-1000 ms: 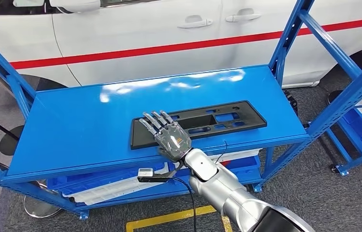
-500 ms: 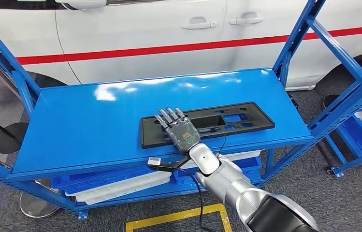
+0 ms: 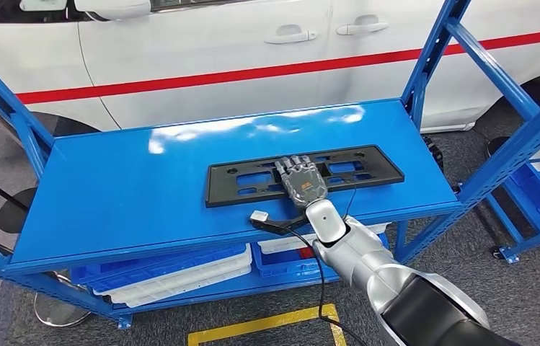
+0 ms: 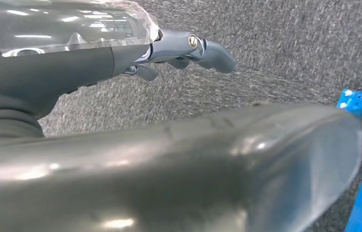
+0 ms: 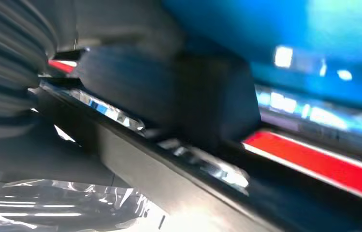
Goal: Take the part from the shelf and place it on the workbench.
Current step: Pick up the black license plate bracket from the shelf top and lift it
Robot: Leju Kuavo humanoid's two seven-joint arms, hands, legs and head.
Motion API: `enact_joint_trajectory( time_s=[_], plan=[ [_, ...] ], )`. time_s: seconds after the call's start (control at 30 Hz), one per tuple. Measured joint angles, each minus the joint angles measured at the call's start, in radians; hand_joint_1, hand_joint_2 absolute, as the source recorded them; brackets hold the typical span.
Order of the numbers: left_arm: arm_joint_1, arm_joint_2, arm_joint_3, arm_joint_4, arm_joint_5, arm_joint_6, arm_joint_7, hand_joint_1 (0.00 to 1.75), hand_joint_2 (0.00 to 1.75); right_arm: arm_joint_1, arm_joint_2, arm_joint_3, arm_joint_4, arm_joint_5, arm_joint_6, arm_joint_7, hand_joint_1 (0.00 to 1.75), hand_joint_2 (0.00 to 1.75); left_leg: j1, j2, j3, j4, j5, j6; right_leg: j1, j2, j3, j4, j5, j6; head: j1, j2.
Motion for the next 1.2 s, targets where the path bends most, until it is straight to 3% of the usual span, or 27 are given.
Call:
enact_joint_trajectory(
  time_s=[0.03, 0.07, 0.13, 0.17, 0.23, 0.33, 0.4, 0.47, 0.53, 0.57, 0.6, 0.63, 0.7, 0.8, 0.87, 0.93, 1.0, 1.03, 1.07, 1.1, 1.2],
  plan=[
    [0.001, 0.0, 0.0, 0.0, 0.0, -0.001, 0.0, 0.0, 0.0, 0.0, -0.005, 0.0, 0.005, 0.0, 0.004, 0.001, 1.62, 1.75, 0.001, 0.0, -0.005, 0.009, 0.009, -0.001, 0.0, 0.001, 0.001, 0.0, 0.0, 0.0, 0.0, 0.0],
    [0.002, 0.0, 0.0, 0.0, 0.0, -0.002, 0.0, 0.0, 0.0, 0.0, -0.009, 0.0, 0.01, -0.001, 0.008, 0.001, 1.63, 1.75, 0.002, 0.0, 0.009, -0.024, 0.037, -0.001, 0.0, 0.002, 0.002, 0.001, -0.001, 0.001, 0.0, 0.0],
    [0.001, 0.001, 0.0, 0.0, 0.0, -0.003, 0.0, 0.0, 0.0, -0.003, -0.015, 0.0, 0.017, -0.001, 0.011, -0.001, 1.64, 1.75, 0.004, 0.0, 0.074, -0.164, 0.106, 0.001, 0.001, 0.004, 0.005, 0.004, -0.004, 0.007, 0.0, 0.0],
    [0.0, 0.002, 0.0, 0.0, 0.0, -0.003, 0.0, 0.0, 0.0, -0.004, -0.017, 0.0, 0.02, -0.001, 0.012, -0.002, 1.64, 1.75, 0.004, -0.001, 0.102, -0.224, 0.127, 0.005, 0.002, 0.005, 0.004, 0.007, -0.005, 0.011, 0.0, 0.0],
    [0.001, 0.002, 0.001, 0.0, 0.0, -0.003, -0.001, 0.0, 0.0, -0.007, -0.021, 0.0, 0.025, 0.0, 0.015, -0.005, 1.67, 1.75, 0.0, -0.002, 0.123, -0.275, 0.135, 0.016, 0.005, 0.007, -0.001, 0.009, -0.005, 0.022, 0.0, 0.0],
    [0.002, 0.002, 0.002, 0.0, 0.0, -0.004, -0.004, 0.0, 0.0, -0.012, -0.023, -0.001, 0.031, 0.004, 0.02, -0.014, 1.7, 1.75, -0.001, -0.001, 0.124, -0.282, 0.141, 0.036, 0.002, 0.007, -0.005, 0.015, -0.01, 0.039, 0.0, 0.0],
    [0.0, 0.002, 0.004, 0.0, 0.0, -0.006, -0.008, 0.0, 0.0, -0.015, -0.023, -0.004, 0.034, 0.006, 0.022, -0.023, 1.71, 1.75, 0.001, 0.0, 0.125, -0.288, 0.146, 0.047, 0.0, 0.006, -0.034, 0.079, -0.052, 0.049, 0.0, 0.0],
    [-0.001, 0.002, 0.006, 0.0, 0.0, -0.01, -0.017, 0.0, 0.0, -0.016, -0.023, -0.005, 0.037, 0.008, 0.022, -0.027, 1.72, 1.75, -0.001, 0.001, 0.123, -0.288, 0.147, 0.052, -0.002, 0.006, -0.095, 0.208, -0.114, 0.054, 0.0, 0.0],
    [0.0, 0.002, 0.008, 0.0, 0.0, -0.017, -0.035, 0.0, 0.0, -0.016, -0.024, -0.006, 0.041, 0.009, 0.021, -0.031, 1.73, 1.75, -0.002, 0.0, 0.123, -0.288, 0.146, 0.055, -0.004, 0.005, -0.134, 0.287, -0.131, 0.056, 0.0, 0.0],
    [0.001, 0.002, 0.008, 0.0, 0.0, -0.021, -0.05, 0.0, 0.0, -0.016, -0.025, -0.008, 0.041, 0.009, 0.02, -0.033, 1.73, 1.75, -0.002, -0.001, 0.123, -0.287, 0.145, 0.055, -0.005, 0.005, -0.129, 0.275, -0.112, 0.055, 0.0, 0.0],
    [0.001, 0.002, 0.008, 0.0, 0.0, -0.026, -0.071, 0.0, 0.0, -0.016, -0.026, -0.011, 0.042, 0.009, 0.017, -0.035, 1.73, 1.75, -0.003, -0.002, 0.125, -0.287, 0.144, 0.054, -0.005, 0.005, -0.107, 0.228, -0.081, 0.052, 0.0, 0.0],
    [0.001, 0.002, 0.008, 0.0, 0.0, -0.03, -0.092, 0.0, 0.0, -0.016, -0.027, -0.015, 0.042, 0.01, 0.012, -0.038, 1.72, 1.75, -0.003, -0.004, 0.127, -0.286, 0.143, 0.052, -0.005, 0.005, -0.074, 0.158, -0.045, 0.047, 0.0, 0.0],
    [0.0, 0.001, 0.008, 0.0, 0.0, -0.037, -0.121, 0.0, 0.0, -0.017, -0.028, -0.023, 0.042, 0.01, 0.002, -0.046, 1.73, 1.75, -0.004, -0.005, 0.127, -0.286, 0.141, 0.045, 0.0, 0.004, -0.02, 0.042, -0.005, 0.036, 0.0, 0.0],
    [-0.001, 0.001, 0.008, 0.0, 0.0, -0.042, -0.122, 0.0, 0.0, -0.017, -0.027, -0.032, 0.041, 0.01, -0.019, -0.064, 1.73, 1.75, -0.004, -0.005, 0.123, -0.287, 0.141, 0.03, 0.009, 0.005, -0.009, 0.007, -0.001, 0.026, 0.0, 0.0],
    [-0.001, 0.001, 0.007, 0.0, 0.0, -0.046, -0.114, 0.0, 0.0, -0.018, -0.025, -0.044, 0.039, 0.01, -0.029, -0.077, 1.73, 1.75, -0.003, -0.004, 0.121, -0.281, 0.132, 0.02, 0.004, 0.005, -0.006, 0.001, 0.001, 0.017, 0.0, 0.0],
    [-0.002, 0.002, 0.006, 0.0, 0.0, -0.051, -0.106, 0.0, 0.0, -0.019, -0.018, -0.06, 0.035, 0.01, -0.04, -0.092, 1.73, 1.75, -0.003, -0.003, 0.091, -0.211, 0.087, 0.012, -0.001, 0.004, -0.002, -0.006, 0.004, 0.007, 0.0, 0.0],
    [-0.004, 0.004, 0.004, 0.0, 0.0, -0.056, -0.101, 0.0, 0.0, -0.017, -0.012, -0.076, 0.032, 0.01, -0.053, -0.108, 1.73, 1.75, -0.002, -0.002, 0.028, -0.073, 0.023, 0.006, 0.0, 0.004, -0.001, -0.006, 0.003, 0.003, 0.0, 0.0],
    [-0.004, 0.005, 0.004, 0.0, 0.0, -0.058, -0.099, 0.0, 0.0, -0.015, -0.01, -0.082, 0.031, 0.009, -0.058, -0.113, 1.73, 1.75, -0.001, -0.002, 0.0, -0.016, 0.006, 0.004, 0.001, 0.004, 0.0, -0.005, 0.002, 0.002, 0.0, 0.0],
    [-0.003, 0.005, 0.004, 0.0, 0.0, -0.059, -0.098, 0.0, 0.0, -0.014, -0.009, -0.087, 0.03, 0.009, -0.061, -0.116, 1.73, 1.75, -0.001, -0.002, -0.014, 0.008, 0.009, 0.002, 0.001, 0.004, 0.0, -0.005, 0.001, 0.002, 0.0, 0.0],
    [-0.003, 0.005, 0.003, 0.0, 0.0, -0.06, -0.097, 0.0, 0.0, -0.013, -0.008, -0.091, 0.03, 0.009, -0.062, -0.118, 1.73, 1.75, -0.001, -0.002, -0.009, -0.008, 0.031, 0.002, 0.001, 0.004, 0.001, -0.004, 0.0, 0.002, 0.0, 0.0],
    [-0.004, 0.007, 0.003, 0.0, 0.0, -0.06, -0.098, 0.0, 0.0, -0.012, -0.004, -0.103, 0.026, -0.008, -0.073, -0.136, 1.73, 1.75, -0.002, -0.002, 0.081, -0.209, 0.13, 0.009, 0.003, 0.006, 0.003, 0.002, -0.006, 0.008, 0.0, 0.0]
  ],
)
